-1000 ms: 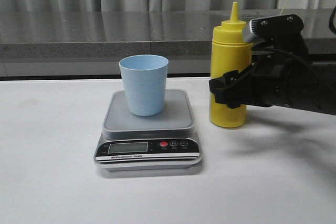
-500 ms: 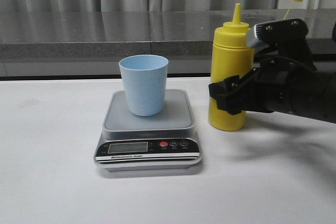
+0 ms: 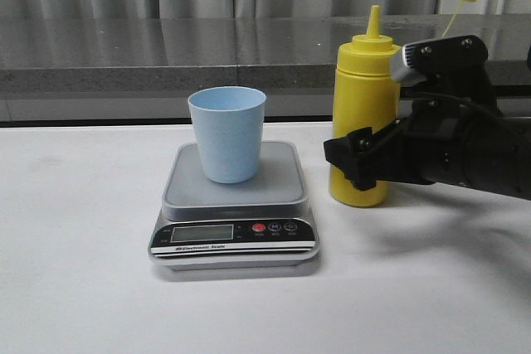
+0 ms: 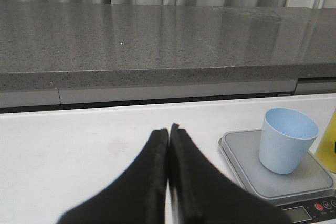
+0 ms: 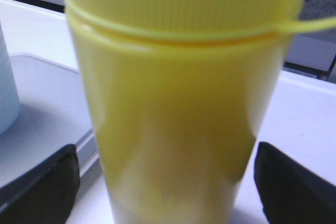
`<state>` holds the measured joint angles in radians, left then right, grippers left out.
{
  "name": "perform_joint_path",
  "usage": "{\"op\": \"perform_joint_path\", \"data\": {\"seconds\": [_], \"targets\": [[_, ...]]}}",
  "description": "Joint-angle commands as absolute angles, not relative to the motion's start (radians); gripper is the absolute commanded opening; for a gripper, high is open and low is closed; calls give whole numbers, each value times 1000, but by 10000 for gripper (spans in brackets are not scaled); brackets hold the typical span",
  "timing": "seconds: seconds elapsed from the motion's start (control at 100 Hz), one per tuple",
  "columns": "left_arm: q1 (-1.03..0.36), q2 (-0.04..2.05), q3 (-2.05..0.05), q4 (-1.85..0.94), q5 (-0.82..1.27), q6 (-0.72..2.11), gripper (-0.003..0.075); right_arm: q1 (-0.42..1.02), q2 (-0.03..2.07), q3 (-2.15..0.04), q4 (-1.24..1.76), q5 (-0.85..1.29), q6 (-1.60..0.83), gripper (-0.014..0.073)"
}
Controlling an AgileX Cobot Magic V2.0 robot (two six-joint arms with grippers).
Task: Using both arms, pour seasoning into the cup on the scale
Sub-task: 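Lower the yellow bottle onto the table beside the scale with the right gripper, then open the right gripper and withdraw it from the bottle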
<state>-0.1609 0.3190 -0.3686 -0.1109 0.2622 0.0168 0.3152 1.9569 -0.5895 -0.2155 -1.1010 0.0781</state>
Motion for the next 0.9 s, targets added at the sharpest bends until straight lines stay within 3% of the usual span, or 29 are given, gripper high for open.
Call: {"op": "perform_joint_path", "data": {"seconds": [0.0,0.57,0.89], "targets": [[-160,325,-396,-115,186,13,-20,308,1895,-588,-211,-1184,72,666],[-160,325,-396,-115,186,13,-20,308,1562,-333,-50,-1151,65,666],[-160,325,-396,-115,186,13,-20,308,1166,-309,-29,-661,64,666]]}}
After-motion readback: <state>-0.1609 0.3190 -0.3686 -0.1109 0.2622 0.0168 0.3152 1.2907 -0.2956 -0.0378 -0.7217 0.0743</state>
